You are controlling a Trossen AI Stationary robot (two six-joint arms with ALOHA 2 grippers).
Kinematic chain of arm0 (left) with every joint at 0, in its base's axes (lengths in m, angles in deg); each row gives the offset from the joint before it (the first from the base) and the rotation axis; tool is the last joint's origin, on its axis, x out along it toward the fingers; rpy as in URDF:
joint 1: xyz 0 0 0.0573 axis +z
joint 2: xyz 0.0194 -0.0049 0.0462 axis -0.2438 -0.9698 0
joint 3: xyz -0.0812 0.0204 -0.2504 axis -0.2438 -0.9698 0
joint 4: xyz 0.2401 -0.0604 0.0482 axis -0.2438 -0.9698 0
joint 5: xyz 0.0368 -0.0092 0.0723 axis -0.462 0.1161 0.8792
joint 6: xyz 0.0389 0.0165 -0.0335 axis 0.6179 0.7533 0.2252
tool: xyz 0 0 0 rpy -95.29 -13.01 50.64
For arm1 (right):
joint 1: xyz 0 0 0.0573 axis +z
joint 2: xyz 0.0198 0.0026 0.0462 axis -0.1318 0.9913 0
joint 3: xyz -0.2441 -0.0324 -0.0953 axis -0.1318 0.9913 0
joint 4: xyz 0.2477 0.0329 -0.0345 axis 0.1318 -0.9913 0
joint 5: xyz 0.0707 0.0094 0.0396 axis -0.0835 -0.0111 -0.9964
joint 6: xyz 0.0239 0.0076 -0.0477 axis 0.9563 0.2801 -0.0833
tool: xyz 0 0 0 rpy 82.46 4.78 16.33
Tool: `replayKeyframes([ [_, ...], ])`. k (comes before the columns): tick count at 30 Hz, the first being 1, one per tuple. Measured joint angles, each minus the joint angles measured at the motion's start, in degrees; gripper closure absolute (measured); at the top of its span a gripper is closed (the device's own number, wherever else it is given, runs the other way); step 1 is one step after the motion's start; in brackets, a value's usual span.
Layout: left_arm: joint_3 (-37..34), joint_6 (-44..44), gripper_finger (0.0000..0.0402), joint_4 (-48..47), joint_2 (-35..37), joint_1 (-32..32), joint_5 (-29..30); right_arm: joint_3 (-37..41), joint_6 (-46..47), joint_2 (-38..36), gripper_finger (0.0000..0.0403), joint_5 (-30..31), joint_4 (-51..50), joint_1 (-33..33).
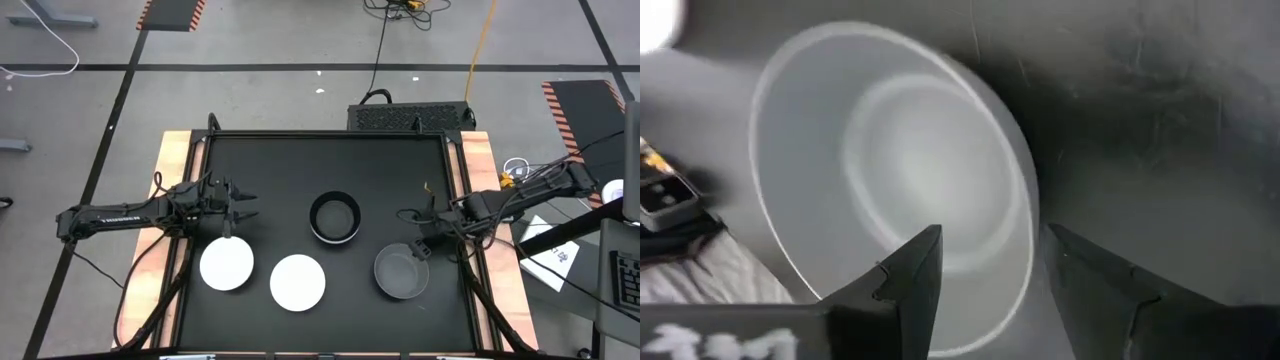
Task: Nest bowls inside each other
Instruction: Stack the dark gray bowl on the black bowl
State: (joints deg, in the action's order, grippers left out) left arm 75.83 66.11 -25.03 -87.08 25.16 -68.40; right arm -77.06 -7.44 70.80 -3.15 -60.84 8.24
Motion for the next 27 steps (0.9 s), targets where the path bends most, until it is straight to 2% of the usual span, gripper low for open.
replayKeyframes([
  [3, 0.0, 0.0, 0.0158, 0.0, 0.0, 0.0, 0.0, 0.0, -0.3, 2.0, 0.0234, -1.9, 0.1, 0.0],
  [9, 0.0, 0.4, 0.0158, -0.4, 0.0, 0.0, 0.0, 0.0, -5.7, 6.1, 0.0234, -1.9, 5.0, 0.0],
  [21, 0.0, 1.0, 0.0158, -0.3, 0.0, 0.0, -1.3, 0.0, -6.7, 14.6, 0.0236, -4.8, 3.7, 0.0],
  [24, 0.0, 1.0, 0.0158, -0.3, 0.0, 0.0, -1.3, 0.0, -9.3, 16.4, 0.0262, -4.8, 3.1, 0.0],
  [27, 0.0, 1.0, 0.0158, -0.4, 0.0, 0.0, -1.3, 0.0, -12.7, 17.7, 0.0334, -4.6, 1.8, 0.0],
])
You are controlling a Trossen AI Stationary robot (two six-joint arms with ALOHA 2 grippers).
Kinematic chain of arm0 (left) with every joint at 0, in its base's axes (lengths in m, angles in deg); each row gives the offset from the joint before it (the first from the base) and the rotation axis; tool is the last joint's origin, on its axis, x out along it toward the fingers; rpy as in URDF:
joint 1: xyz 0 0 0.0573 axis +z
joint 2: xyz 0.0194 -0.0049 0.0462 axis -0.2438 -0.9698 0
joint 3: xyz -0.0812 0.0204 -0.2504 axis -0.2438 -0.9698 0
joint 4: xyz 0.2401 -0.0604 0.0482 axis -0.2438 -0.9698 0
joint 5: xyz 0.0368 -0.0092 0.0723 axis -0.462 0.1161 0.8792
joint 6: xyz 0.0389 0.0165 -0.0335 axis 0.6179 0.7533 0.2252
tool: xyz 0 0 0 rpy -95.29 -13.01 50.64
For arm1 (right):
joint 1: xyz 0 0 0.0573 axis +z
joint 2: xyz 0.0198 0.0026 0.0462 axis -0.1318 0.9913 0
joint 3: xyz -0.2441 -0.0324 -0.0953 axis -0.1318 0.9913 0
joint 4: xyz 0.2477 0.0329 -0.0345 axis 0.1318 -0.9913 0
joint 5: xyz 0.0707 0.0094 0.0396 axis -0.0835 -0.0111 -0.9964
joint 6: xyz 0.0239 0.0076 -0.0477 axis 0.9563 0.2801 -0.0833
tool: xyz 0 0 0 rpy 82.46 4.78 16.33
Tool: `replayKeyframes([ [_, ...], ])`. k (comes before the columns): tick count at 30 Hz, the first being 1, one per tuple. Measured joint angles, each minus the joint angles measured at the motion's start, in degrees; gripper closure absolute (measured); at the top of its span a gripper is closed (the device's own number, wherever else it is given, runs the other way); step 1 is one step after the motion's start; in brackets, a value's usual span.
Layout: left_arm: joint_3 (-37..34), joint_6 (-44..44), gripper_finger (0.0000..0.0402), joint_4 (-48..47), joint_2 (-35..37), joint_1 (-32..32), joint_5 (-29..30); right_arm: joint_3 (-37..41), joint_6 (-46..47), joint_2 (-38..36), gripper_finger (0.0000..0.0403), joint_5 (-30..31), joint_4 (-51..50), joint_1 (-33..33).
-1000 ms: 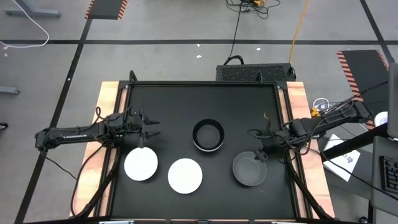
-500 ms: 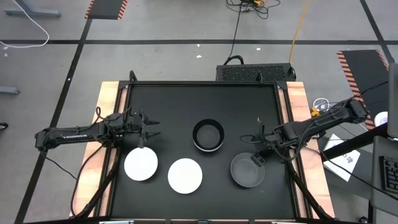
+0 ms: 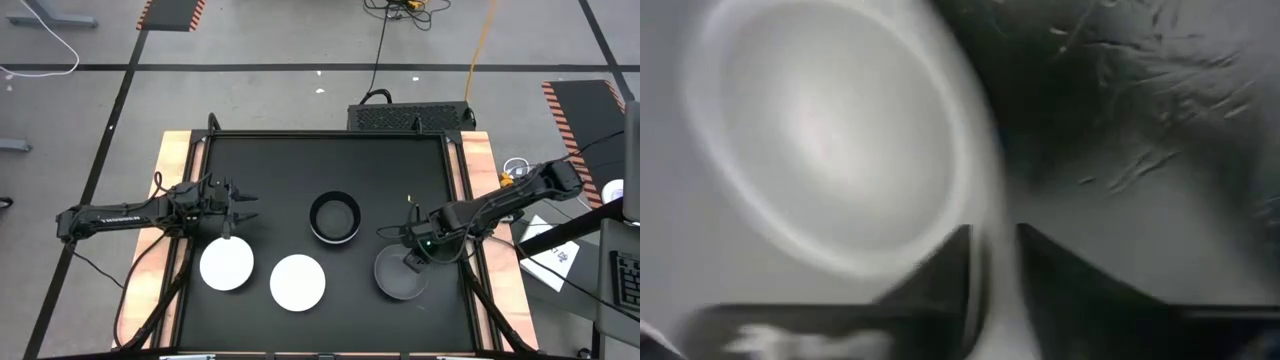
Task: Nest bowls inside each other
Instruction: Stack the dark gray bowl on the black bowl
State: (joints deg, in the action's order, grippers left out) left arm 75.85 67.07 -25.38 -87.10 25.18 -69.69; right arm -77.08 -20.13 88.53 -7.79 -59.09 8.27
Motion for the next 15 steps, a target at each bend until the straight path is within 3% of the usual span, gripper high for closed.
replayKeyframes([
  [1, 0.0, 0.0, 0.0158, 0.0, 0.0, 0.0, 0.0, 0.0, -2.2, 0.3, 0.0364, 0.2, -0.1, 0.0],
  [3, 0.0, 0.0, 0.0158, 0.0, 0.0, 0.0, 0.0, 0.0, -5.7, 0.3, 0.0389, 0.5, 0.6, 0.0],
  [10, 0.0, 0.0, 0.0158, -0.4, 0.0, 0.0, 0.0, 0.0, -5.9, -1.4, 0.0400, 2.2, 3.9, -0.4],
  [15, 0.0, -0.2, 0.0158, -1.1, 0.0, 0.0, -0.1, 0.0, -7.5, -3.4, 0.0401, 5.6, 12.3, -0.3],
])
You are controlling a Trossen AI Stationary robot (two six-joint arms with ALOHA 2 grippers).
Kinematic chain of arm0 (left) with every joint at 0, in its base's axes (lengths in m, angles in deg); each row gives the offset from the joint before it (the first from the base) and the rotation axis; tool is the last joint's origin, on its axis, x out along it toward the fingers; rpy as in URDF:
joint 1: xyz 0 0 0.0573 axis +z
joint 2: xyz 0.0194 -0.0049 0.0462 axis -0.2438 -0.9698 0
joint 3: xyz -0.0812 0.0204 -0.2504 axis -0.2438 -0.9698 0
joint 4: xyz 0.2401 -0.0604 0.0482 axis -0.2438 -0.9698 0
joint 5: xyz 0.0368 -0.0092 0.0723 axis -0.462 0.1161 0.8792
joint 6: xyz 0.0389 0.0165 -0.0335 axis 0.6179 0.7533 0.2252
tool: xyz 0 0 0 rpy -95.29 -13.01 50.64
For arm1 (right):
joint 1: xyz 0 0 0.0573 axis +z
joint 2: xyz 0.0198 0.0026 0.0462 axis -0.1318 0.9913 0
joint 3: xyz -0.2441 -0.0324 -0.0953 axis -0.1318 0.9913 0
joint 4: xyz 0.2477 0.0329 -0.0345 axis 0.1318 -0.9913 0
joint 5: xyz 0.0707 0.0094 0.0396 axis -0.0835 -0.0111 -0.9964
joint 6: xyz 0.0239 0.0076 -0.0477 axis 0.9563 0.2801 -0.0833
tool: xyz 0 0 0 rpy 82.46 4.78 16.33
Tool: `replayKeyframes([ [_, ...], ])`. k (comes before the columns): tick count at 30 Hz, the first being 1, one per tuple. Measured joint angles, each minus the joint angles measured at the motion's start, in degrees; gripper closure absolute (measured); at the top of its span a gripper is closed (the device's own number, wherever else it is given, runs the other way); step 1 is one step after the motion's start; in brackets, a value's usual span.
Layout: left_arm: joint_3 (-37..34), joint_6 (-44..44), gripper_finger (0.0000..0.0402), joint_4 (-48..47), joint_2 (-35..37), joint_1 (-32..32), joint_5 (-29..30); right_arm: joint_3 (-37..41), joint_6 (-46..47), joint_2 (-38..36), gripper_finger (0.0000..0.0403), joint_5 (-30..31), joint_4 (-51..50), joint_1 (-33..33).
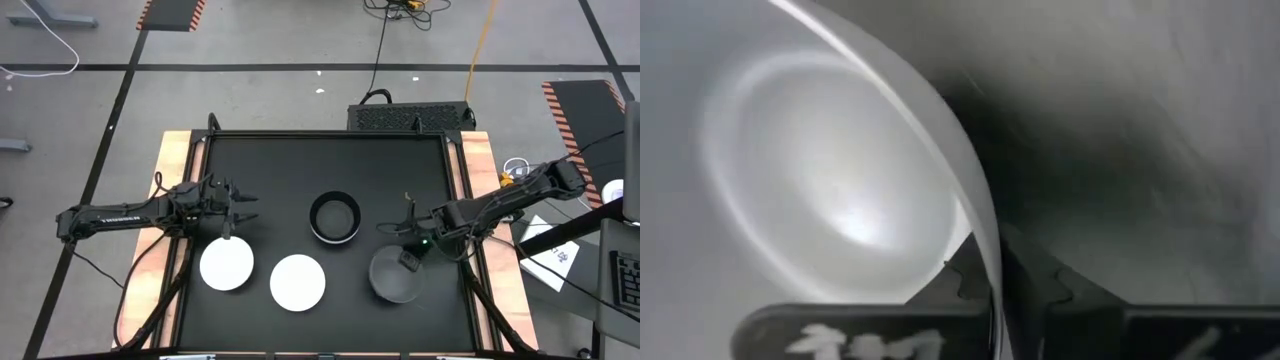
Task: Nest bowls inside each other
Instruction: Stack the dark gray bowl on the black bowl
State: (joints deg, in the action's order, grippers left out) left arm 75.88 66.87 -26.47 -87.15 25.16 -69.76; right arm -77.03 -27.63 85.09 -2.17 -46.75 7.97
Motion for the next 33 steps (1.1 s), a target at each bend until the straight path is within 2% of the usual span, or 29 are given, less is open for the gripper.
replayKeyframes([
  [5, 0.0, 0.2, 0.0158, -2.7, 0.0, 0.0, 0.1, 0.0, -7.5, -0.6, 0.0402, 6.0, 13.3, 0.5],
  [8, 0.0, 0.9, 0.0158, -2.4, 0.0, 0.0, 0.2, 0.0, -12.1, -0.1, 0.0402, 9.3, 18.2, -1.7],
  [16, 0.0, 1.5, 0.0158, -0.6, 0.0, 0.0, 0.3, -4.9, -31.2, -0.1, 0.0402, 9.4, 18.6, -14.0],
  [19, 0.0, 1.7, 0.0158, -0.6, 0.0, 0.0, 0.3, -7.6, -35.4, -0.1, 0.0402, 9.3, 18.9, -18.4],
  [21, 0.0, 1.7, 0.0158, -0.6, 0.0, 0.0, 0.3, -9.5, -37.6, -0.1, 0.0402, 8.5, 18.5, -20.8],
  [27, 0.0, 1.7, 0.0158, -1.3, 0.0, 0.0, 0.2, -17.0, -41.1, 1.7, 0.0403, 0.8, 16.2, -28.4],
  [33, 0.0, 2.3, 0.0158, -1.8, 0.0, 0.0, 0.0, -29.4, -45.9, 9.1, 0.0403, -2.5, 4.2, -33.4],
])
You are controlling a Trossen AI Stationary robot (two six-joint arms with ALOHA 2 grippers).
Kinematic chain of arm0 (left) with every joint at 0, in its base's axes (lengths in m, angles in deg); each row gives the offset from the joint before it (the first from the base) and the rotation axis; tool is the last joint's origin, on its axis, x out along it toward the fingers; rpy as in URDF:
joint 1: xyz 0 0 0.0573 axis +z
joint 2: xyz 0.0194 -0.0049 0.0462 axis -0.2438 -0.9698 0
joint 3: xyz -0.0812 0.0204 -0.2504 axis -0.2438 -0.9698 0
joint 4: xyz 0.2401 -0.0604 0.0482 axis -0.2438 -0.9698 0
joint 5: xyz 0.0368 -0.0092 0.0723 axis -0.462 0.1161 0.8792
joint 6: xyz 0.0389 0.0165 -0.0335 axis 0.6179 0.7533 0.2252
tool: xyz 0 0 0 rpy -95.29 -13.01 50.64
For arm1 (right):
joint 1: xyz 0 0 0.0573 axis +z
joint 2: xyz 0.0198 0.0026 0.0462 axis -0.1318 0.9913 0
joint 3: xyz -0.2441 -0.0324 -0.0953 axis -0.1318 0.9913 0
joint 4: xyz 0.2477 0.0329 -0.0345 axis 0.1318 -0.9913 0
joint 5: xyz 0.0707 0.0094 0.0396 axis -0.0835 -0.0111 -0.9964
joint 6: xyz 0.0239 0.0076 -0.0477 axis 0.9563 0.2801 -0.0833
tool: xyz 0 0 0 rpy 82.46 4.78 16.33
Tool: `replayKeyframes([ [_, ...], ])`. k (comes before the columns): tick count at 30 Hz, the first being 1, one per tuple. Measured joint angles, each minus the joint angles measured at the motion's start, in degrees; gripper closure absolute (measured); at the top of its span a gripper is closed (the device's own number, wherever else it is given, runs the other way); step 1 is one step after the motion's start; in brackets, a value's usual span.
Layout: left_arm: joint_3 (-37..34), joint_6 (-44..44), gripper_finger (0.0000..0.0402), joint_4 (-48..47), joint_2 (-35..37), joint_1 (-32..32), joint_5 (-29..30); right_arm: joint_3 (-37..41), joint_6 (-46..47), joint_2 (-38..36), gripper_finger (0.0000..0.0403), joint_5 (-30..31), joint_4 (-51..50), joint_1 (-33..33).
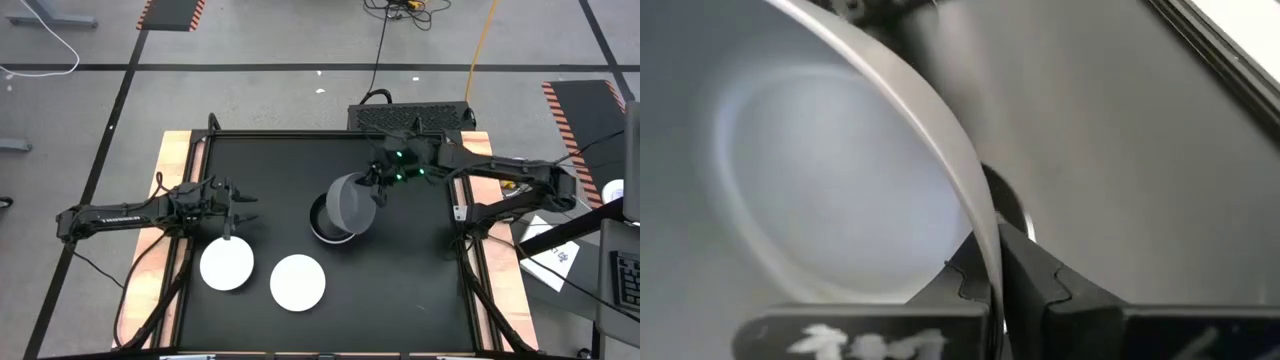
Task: Nest bowls inside each other
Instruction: Stack the dark gray bowl on the black bowl
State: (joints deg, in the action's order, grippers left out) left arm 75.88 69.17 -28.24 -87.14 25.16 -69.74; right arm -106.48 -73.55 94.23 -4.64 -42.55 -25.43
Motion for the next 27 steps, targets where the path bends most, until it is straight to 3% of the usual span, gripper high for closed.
replayKeyframes([
  [9, 0.0, 0.1, 0.0158, -0.7, 0.0, 0.0, -0.7, -15.7, -4.1, 14.7, 0.0403, -0.2, -18.3, -1.2],
  [20, 0.0, 0.9, 0.0158, -0.7, 0.0, 0.0, -1.2, -33.5, -5.5, 33.7, 0.0403, -0.2, -32.2, -0.5],
  [27, 0.0, 0.9, 0.0158, -1.3, 0.0, 0.0, -1.2, -45.2, -6.0, 44.5, 0.0403, 7.4, -49.9, 0.0],
])
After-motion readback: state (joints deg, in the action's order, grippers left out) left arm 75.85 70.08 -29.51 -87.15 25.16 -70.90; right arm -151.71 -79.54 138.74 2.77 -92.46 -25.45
